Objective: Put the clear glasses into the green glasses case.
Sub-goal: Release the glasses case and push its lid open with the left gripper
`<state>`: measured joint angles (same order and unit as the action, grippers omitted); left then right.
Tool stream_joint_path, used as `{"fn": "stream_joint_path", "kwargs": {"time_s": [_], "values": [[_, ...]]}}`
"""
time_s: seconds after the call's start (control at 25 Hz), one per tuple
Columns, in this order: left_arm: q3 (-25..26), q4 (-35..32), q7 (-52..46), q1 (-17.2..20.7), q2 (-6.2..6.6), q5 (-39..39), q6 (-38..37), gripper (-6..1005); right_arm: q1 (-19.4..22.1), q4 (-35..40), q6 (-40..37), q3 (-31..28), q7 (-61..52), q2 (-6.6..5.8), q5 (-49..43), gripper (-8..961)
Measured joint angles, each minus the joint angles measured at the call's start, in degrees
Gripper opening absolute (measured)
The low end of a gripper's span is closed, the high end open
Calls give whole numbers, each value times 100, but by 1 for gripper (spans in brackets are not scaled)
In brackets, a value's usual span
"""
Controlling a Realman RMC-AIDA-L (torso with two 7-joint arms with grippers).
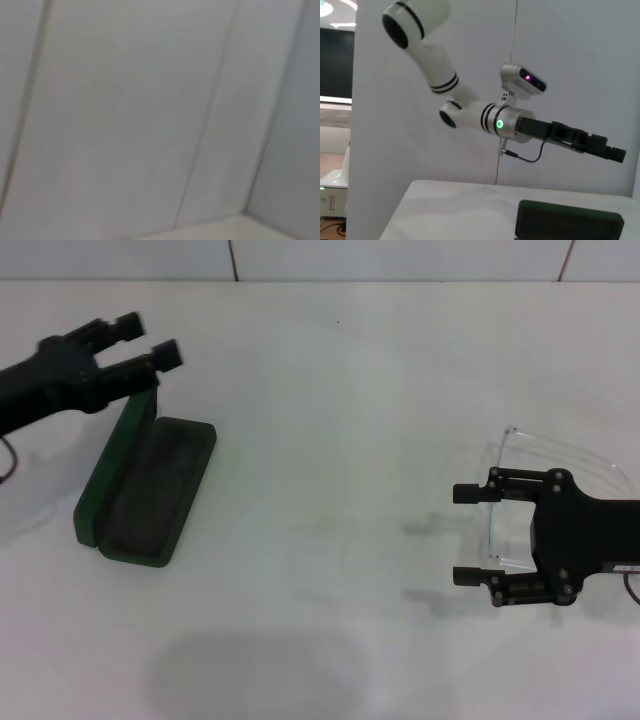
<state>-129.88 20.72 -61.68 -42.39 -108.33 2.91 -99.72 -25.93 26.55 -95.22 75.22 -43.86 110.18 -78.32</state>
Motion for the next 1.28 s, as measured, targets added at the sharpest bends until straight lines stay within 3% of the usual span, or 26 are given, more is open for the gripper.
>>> {"fn": "stream_joint_path", "kwargs": {"time_s": [0.16,0.4,0.72,1.28], "values": [[-1031,975,-713,-229,-261,834,-44,875,19,-1,41,0,0,-10,-1,744],[-3173,2974,-1802,41,-1103,2877,-138,875,14,-5,153,2,0,-20,-1,743],[-3315,3008,-2008,276,-1166,2796,-334,874,-79,9,256,14,-4,3,-9,742],[-3315,2436,-2011,279,-1153,2071,673,851,-229,23,380,15,-9,55,-150,739]]}}
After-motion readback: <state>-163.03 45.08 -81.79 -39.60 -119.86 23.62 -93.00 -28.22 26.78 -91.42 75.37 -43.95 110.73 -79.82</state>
